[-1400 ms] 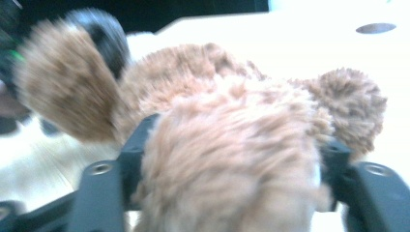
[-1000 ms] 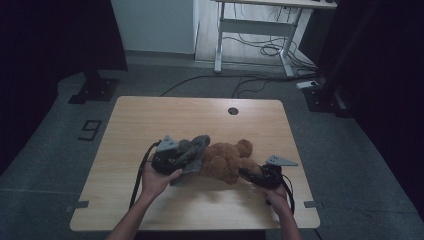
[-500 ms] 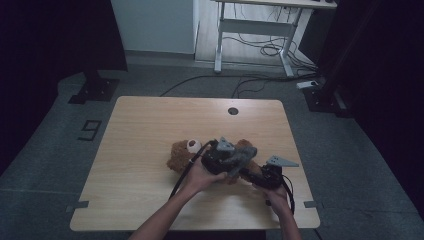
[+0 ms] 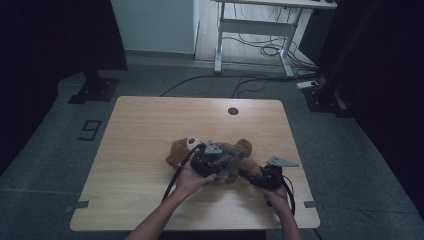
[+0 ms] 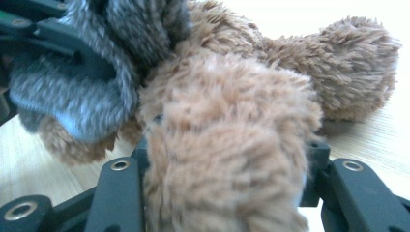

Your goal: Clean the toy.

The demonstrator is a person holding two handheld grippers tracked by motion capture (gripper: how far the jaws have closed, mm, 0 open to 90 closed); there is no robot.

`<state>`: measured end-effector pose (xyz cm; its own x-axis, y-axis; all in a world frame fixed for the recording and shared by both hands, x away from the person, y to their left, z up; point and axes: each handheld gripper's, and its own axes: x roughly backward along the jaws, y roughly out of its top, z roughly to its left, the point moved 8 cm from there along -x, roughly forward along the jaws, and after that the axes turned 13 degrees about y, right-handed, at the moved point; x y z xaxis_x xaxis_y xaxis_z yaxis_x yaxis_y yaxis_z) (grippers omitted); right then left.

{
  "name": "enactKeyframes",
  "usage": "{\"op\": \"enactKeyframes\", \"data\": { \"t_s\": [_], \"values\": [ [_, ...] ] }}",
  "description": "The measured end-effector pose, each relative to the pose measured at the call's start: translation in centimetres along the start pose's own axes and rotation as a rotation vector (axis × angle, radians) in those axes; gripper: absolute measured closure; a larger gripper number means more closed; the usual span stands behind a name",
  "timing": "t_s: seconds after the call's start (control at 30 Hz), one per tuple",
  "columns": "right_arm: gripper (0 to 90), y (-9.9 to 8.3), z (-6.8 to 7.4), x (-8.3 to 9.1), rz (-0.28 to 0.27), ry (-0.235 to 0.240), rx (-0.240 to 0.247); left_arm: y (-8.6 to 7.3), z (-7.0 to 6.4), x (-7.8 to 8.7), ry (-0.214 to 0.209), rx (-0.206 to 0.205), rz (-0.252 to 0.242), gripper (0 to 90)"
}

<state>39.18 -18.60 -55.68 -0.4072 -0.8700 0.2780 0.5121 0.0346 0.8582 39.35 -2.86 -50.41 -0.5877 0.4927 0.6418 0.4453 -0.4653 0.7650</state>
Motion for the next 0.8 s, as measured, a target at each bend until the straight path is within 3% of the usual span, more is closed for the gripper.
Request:
{"op": "enactKeyframes", "data": {
  "t_s": [0.17,0.3,0.37,0.43,0.5,0.6,0.7,0.8],
  "values": [
    [50.7,-0.1,0.1,0.2,0.012,0.008,0.014,-0.8,1.6,0.7,0.032,0.024,-0.004,76.0],
    [54.2,-0.1,0.1,0.4,0.014,0.016,0.012,-2.1,3.9,1.7,0.076,0.056,0.002,76.0],
    [55.0,-0.1,0.2,0.3,0.015,0.024,0.014,-2.9,5.0,2.2,0.071,0.093,0.007,76.0],
    [55.6,-0.1,0.4,0.1,0.021,0.039,0.023,-3.3,5.2,2.6,0.062,0.111,0.002,76.0],
    [56.2,0.0,0.6,-0.2,0.029,0.036,0.035,-3.0,4.8,3.0,0.072,0.096,-0.011,76.0],
    [57.0,0.1,0.5,-0.1,0.017,0.022,0.026,-1.2,3.4,3.4,0.061,0.073,-0.051,75.9],
    [57.5,0.2,0.4,0.0,0.009,0.017,0.024,1.1,0.8,3.1,0.018,0.032,-0.073,75.9],
    [57.6,0.3,0.6,-0.1,0.005,0.004,0.037,3.0,-2.3,1.7,-0.033,-0.007,-0.07,75.7]
  ]
}}
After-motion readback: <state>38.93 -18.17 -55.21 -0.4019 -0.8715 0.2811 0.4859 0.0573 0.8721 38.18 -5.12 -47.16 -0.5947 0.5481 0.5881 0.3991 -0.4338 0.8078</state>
